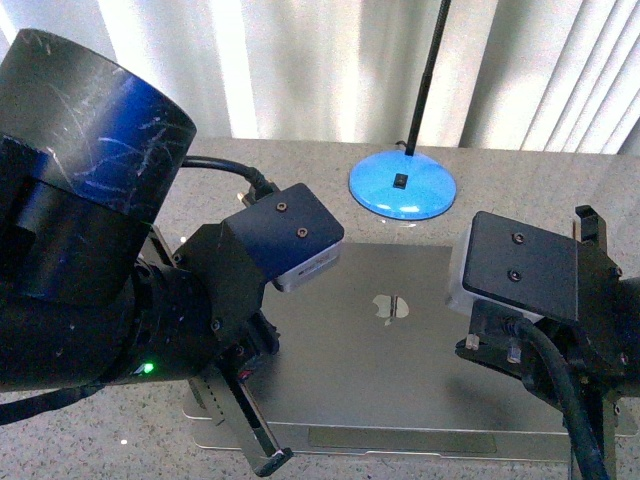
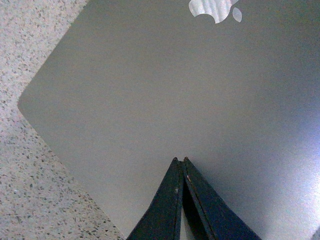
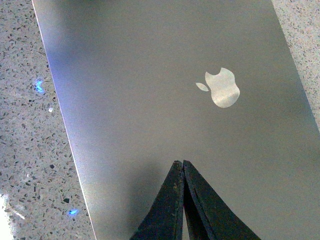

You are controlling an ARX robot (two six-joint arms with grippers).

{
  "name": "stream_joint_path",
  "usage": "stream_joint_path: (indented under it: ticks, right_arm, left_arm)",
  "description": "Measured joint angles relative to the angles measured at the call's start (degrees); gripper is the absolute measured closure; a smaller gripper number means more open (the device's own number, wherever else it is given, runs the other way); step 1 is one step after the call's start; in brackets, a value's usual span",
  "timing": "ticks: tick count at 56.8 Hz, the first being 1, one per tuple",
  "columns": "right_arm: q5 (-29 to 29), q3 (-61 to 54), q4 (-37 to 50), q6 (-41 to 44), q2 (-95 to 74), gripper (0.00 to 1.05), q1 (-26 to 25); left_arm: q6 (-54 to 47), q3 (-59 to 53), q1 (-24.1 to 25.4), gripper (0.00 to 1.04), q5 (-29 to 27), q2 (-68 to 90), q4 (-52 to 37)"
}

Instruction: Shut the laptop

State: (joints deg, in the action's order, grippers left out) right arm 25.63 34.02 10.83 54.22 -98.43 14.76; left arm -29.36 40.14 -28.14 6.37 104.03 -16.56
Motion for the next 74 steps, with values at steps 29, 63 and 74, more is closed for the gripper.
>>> stream_joint_path:
  ticks: [29,63,74]
  right_arm:
    - [-0.1,-3.1,7.1,-2.7,-5.9,1.02,0.0]
    - [-18.6,-4.3,26.8,-40.4,7.5,0.78,0.7]
    - [-33.5,-9.8,46.1,-48.8,2.7,0.69,1.6]
  left_arm:
    - [2.7,-2.9,2.1,1.01,3.0,5.0,-5.9]
    - [32.2,-9.1,14.6,0.69,-0.3,-5.0,-24.3]
    - [31.6,-15.0,13.2,0.73,-12.4,-0.1,-43.4]
